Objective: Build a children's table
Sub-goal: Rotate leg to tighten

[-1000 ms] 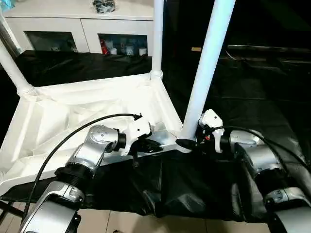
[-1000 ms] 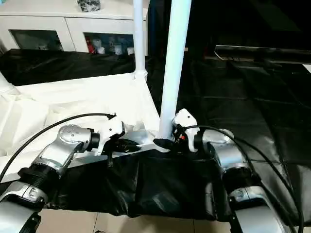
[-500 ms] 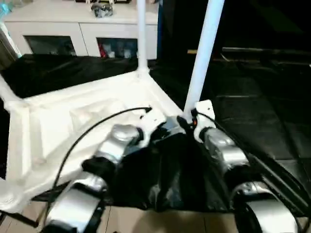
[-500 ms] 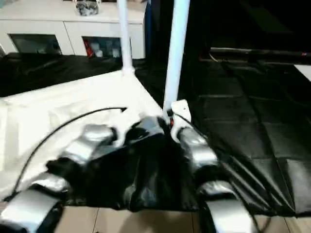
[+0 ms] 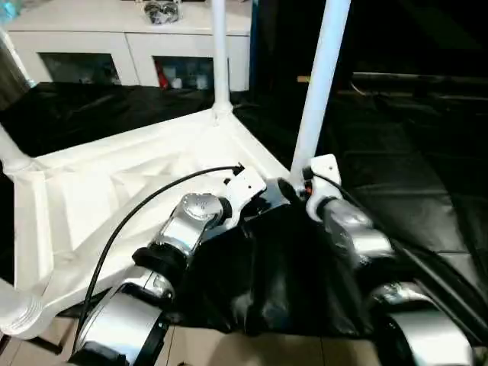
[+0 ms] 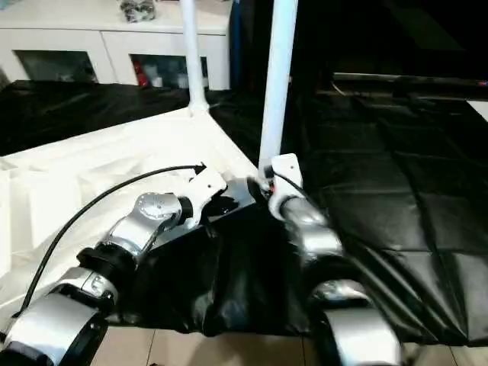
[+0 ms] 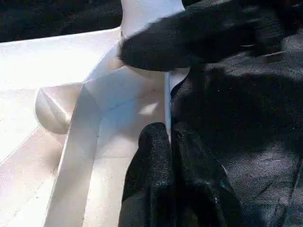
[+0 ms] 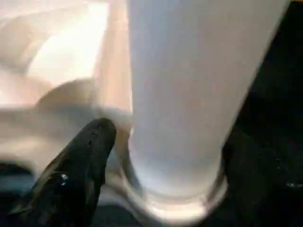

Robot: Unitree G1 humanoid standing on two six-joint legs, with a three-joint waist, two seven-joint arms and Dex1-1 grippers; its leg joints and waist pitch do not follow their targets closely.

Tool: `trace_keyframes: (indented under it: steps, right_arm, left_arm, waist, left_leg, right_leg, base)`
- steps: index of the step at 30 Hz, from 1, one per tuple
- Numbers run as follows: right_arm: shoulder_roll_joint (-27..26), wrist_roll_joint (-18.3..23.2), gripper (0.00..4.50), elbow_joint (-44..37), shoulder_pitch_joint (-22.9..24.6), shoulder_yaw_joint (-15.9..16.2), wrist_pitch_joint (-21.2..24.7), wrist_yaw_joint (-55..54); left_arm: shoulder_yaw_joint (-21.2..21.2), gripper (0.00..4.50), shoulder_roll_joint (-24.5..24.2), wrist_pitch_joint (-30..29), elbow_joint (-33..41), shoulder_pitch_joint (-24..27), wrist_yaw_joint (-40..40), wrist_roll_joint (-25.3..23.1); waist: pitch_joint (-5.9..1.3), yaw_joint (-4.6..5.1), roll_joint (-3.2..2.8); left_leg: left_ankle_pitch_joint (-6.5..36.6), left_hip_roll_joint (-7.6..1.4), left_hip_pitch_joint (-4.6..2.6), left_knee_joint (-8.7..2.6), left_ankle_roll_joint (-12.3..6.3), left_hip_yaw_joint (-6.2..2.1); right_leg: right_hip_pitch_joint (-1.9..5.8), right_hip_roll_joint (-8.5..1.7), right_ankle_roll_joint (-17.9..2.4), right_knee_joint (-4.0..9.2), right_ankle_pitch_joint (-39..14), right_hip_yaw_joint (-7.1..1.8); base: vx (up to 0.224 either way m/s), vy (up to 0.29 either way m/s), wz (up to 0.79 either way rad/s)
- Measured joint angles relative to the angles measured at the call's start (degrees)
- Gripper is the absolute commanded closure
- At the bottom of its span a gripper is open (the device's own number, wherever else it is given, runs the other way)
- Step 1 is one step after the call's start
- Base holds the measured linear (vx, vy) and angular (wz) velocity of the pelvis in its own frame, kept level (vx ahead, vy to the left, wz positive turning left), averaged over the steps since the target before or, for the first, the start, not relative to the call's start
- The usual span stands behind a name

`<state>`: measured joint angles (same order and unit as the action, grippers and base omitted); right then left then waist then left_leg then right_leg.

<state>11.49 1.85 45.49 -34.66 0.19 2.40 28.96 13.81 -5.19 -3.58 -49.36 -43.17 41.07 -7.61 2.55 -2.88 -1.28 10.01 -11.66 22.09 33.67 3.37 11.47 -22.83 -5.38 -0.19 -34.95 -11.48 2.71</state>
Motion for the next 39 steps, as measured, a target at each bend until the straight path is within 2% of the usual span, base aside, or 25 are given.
trace_keyframes:
  steps: [5,9,12,13,14,17,19,24,28,29,32,34,35,37,39]
  right_arm:
    - [10.15,1.63,0.87,-5.07,6.49,1.32,-0.23,16.84]
    - [17.02,5.06,0.87,-6.78,8.65,-1.98,0.37,24.91]
    - [19.20,7.71,0.87,-11.18,10.69,-3.04,2.10,28.87]
    - [19.10,8.77,0.80,-12.47,11.27,-3.03,2.82,29.98]
    - [18.95,9.94,0.77,-14.21,12.10,-3.02,3.97,31.37]
    - [17.65,12.52,0.77,-18.96,12.56,-2.60,7.05,33.74]
    - [16.29,13.55,0.77,-21.06,12.24,-1.65,7.49,34.23]
    - [13.61,13.53,0.77,-21.70,11.94,0.33,7.63,33.68]
    - [10.35,13.03,0.77,-21.72,11.27,1.13,7.70,31.31]
    - [7.79,12.09,0.77,-20.66,10.06,1.71,7.46,29.32]
    - [3.66,10.83,0.77,-18.21,7.94,3.09,6.82,25.19]
    - [1.92,10.76,0.77,-17.33,7.00,3.65,6.28,23.69]
    - [0.59,10.69,0.77,-16.53,6.27,3.94,5.75,22.54]
    - [-1.70,9.83,0.77,-14.63,4.67,4.23,4.90,19.98]
    - [-4.80,8.69,0.77,-11.24,2.45,4.10,3.74,14.82]
  left_arm:
    - [0.13,4.50,-0.74,1.31,-0.21,0.00,0.37,-0.08]
    - [0.14,4.50,-1.17,2.53,-0.51,0.05,1.49,-0.01]
    - [0.10,4.50,-1.71,3.39,-0.55,0.19,2.62,0.01]
    - [0.04,4.22,-1.69,3.39,-0.55,0.20,3.08,0.09]
    - [-0.20,4.22,-1.49,3.39,-0.52,0.24,3.70,0.75]
    - [-1.80,3.86,-0.65,3.23,2.45,0.92,4.29,3.71]
    - [-2.17,3.60,-0.39,2.18,5.48,0.91,4.13,4.61]
    - [-4.06,3.22,-4.28,-5.04,15.19,2.29,4.69,5.84]
    - [-4.09,2.99,-9.84,-15.02,28.70,10.38,9.66,8.15]
    - [-4.26,2.85,-12.95,-19.06,35.04,14.42,11.16,9.31]
    - [-5.28,2.57,-18.48,-26.37,47.00,20.87,13.19,11.56]
    - [-6.29,2.51,-20.64,-29.58,51.91,23.17,13.72,12.70]
    - [-6.96,2.26,-21.61,-31.40,54.77,24.49,13.79,13.39]
    - [-7.86,2.16,-22.35,-33.72,58.59,26.56,13.85,14.51]
    - [-8.78,2.06,-22.36,-36.97,62.84,28.82,13.82,16.24]
  waist:
    - [0.09,-0.22,-0.15]
    - [0.11,-0.32,-0.25]
    - [0.12,-0.24,-0.23]
    - [0.11,-0.30,-0.25]
    - [0.10,-0.45,-0.29]
    - [0.15,-0.69,-0.21]
    - [0.14,-0.67,-0.18]
    - [0.15,-0.35,-0.20]
    - [0.16,0.36,-0.19]
    - [0.18,1.02,-0.16]
    - [0.30,0.94,0.04]
    - [0.35,0.67,0.13]
    - [0.40,0.40,0.25]
    - [0.52,0.33,0.50]
    - [0.63,0.47,1.02]
  left_leg:
    - [-0.01,-0.04,0.04,0.02,-0.04,0.01]
    - [-0.02,-0.08,0.05,0.00,-0.06,0.03]
    - [-0.03,-0.16,0.04,0.00,-0.06,0.01]
    - [-0.03,-0.16,0.04,0.00,-0.06,0.01]
    - [-0.03,-0.16,0.05,0.01,-0.07,0.01]
    - [-0.14,-0.19,0.24,0.16,-0.24,0.01]
    - [-0.23,-0.18,0.27,0.25,-0.51,0.03]
    - [-0.21,-0.17,0.28,0.21,-0.51,0.05]
    - [-0.06,-0.20,0.25,0.09,-0.24,0.05]
    - [-0.06,-0.22,0.22,0.04,-0.23,0.05]
    - [-0.10,-0.26,0.23,-0.07,-0.14,-0.01]
    - [-0.10,-0.23,0.24,-0.08,-0.13,0.01]
    - [-0.11,-0.23,0.23,-0.06,-0.12,0.02]
    - [-0.11,-0.19,0.19,-0.03,-0.12,0.10]
    - [-0.13,-0.17,0.18,-0.04,-0.09,0.11]
  right_leg:
    - [-0.10,0.04,0.10,-0.01,0.02,-0.01]
    - [-0.16,0.07,0.12,-0.04,0.03,0.00]
    - [-0.17,0.14,0.13,-0.06,0.04,0.05]
    - [-0.17,0.14,0.14,-0.07,0.04,0.05]
    - [-0.18,0.13,0.14,-0.06,0.04,0.05]
    - [-0.24,0.12,0.13,-0.06,0.05,0.08]
    - [-0.23,0.09,0.13,-0.03,0.05,0.04]
    - [-0.26,0.08,0.13,-0.02,0.04,0.04]
    - [-0.34,0.13,0.16,-0.02,0.02,0.04]
    - [-0.42,0.16,0.16,-0.06,0.02,0.01]
    - [-0.46,0.19,0.17,-0.08,0.02,0.11]
    - [-0.45,0.18,0.17,-0.07,0.01,0.09]
    - [-0.43,0.17,0.17,-0.06,0.01,0.07]
    - [-0.41,0.16,0.17,-0.06,0.02,-0.09]
    - [-0.41,0.16,0.16,-0.06,0.02,-0.11]
  base:
    - [0.000,0.000,0.00]
    - [0.000,0.000,0.00]
    - [0.000,0.000,0.00]
    - [0.000,0.000,0.00]
    - [0.000,0.000,0.00]
    - [0.000,0.000,0.00]
    - [0.000,0.000,0.00]
    - [0.000,0.000,0.00]
    - [0.000,0.000,0.00]
    - [0.000,0.000,0.00]
    - [0.000,0.000,0.00]
    - [0.000,0.000,0.00]
    - [0.000,0.000,0.00]
    - [0.000,0.000,0.00]
    - [0.000,0.000,0.00]
